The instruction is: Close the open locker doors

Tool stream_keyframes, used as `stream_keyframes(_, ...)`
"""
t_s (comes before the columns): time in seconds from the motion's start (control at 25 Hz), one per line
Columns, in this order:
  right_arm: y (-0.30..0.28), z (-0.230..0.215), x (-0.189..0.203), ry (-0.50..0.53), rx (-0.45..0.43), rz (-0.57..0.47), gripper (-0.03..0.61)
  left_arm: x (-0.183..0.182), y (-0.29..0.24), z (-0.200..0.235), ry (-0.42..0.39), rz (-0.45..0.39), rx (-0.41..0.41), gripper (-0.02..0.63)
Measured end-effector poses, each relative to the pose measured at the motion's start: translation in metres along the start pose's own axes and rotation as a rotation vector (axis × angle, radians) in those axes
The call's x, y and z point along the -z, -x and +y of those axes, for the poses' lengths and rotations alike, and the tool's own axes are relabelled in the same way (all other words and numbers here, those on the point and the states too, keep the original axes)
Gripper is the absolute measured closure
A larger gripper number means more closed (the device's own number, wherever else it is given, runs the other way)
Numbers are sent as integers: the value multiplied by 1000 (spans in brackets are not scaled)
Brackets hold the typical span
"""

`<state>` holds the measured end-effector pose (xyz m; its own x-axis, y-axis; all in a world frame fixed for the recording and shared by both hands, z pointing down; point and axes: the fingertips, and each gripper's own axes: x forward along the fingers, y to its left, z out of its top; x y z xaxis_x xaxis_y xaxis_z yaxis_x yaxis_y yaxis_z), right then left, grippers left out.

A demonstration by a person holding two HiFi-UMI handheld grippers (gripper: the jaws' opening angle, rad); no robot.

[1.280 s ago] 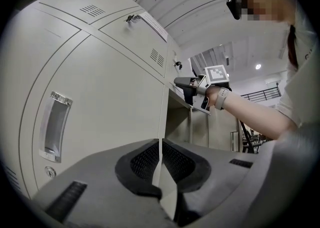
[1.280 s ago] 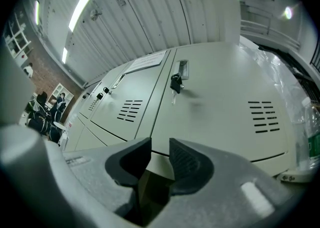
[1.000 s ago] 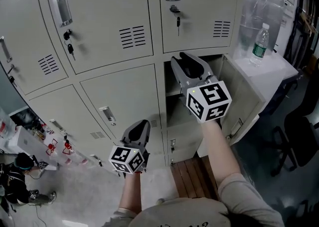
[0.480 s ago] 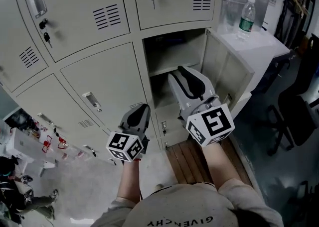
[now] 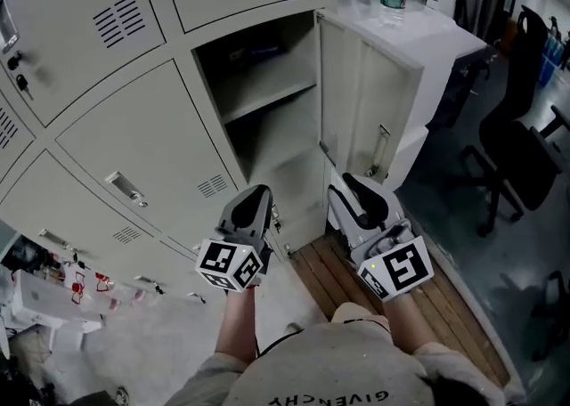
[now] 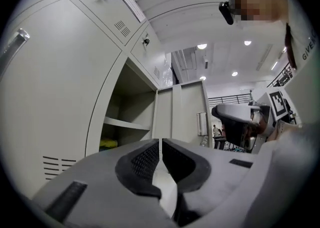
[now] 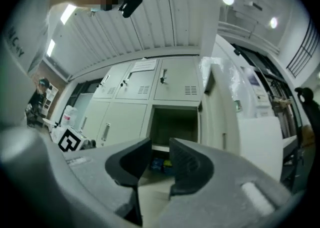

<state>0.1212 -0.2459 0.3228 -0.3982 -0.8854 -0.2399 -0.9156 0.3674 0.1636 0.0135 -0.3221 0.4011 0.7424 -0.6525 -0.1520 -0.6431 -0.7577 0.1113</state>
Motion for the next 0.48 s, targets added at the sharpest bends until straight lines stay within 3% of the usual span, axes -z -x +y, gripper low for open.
stream_keyframes(0.28,51,-65,18,69,227,34,470,22,5,-9,24,33,40,597)
stream_keyframes(0.48,53,-96,34,51,289,77,461,40,18,-6,44,69,32,597)
